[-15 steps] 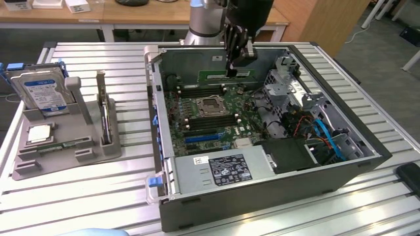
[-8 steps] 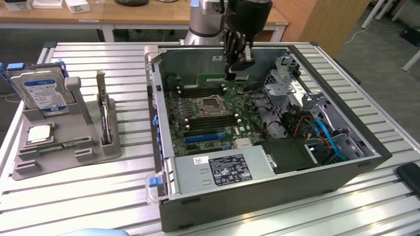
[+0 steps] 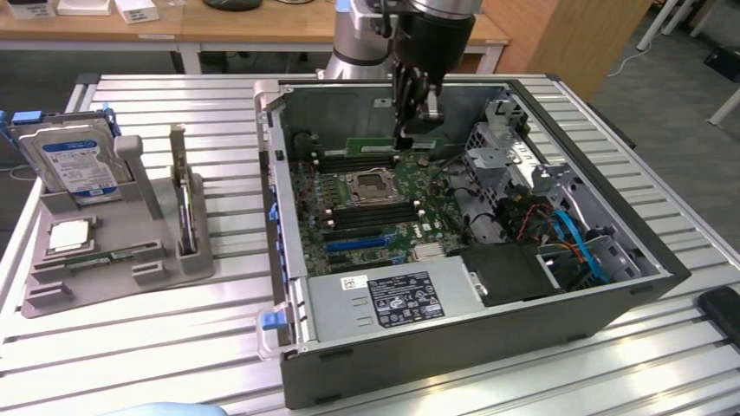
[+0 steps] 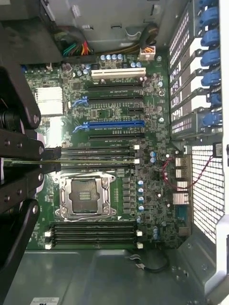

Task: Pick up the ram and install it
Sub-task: 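Insert the ram into the slot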

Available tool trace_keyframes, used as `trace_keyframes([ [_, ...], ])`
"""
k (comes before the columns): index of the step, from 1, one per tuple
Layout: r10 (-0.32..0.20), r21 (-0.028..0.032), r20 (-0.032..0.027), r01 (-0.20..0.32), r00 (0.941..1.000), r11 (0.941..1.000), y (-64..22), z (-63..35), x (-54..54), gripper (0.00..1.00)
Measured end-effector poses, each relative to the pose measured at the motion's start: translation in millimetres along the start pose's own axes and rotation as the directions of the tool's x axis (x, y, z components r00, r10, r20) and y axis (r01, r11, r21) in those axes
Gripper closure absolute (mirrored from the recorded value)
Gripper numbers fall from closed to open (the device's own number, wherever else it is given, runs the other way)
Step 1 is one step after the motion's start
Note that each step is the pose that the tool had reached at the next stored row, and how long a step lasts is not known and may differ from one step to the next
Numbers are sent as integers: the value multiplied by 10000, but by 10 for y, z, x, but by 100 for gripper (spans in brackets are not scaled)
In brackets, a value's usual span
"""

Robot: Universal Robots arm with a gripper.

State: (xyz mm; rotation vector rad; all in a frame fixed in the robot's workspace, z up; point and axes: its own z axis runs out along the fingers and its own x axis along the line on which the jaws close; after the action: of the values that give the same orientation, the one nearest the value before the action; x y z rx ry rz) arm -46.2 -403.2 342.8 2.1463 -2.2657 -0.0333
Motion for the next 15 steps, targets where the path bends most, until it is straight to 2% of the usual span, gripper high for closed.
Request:
trace_keyframes([
  [15,10,2,-40,-10,10000,10000,-6,230,0,87],
])
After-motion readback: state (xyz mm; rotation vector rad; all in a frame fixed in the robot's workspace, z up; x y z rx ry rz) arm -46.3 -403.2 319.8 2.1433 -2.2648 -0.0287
